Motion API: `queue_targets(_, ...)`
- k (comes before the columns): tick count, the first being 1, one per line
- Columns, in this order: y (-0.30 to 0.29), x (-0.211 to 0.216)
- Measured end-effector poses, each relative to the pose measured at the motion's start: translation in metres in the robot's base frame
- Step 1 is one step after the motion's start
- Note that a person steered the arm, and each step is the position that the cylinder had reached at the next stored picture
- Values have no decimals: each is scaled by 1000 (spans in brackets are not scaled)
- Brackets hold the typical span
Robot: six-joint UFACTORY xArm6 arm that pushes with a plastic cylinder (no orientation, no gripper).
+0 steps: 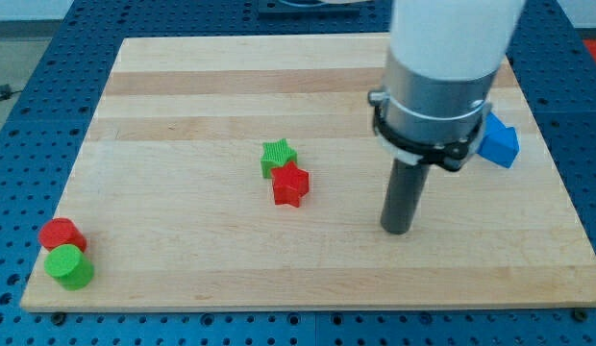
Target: Push red star towards red circle
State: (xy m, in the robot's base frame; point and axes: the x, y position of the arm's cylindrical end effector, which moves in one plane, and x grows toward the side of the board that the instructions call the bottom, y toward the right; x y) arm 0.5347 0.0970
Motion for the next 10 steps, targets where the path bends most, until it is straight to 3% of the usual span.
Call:
queue_targets(2, -56, -64)
queue_targets(3, -107, -70)
queue_targets(6, -162, -5)
queue_targets(8, -134, 14)
queue_targets(10, -195, 10)
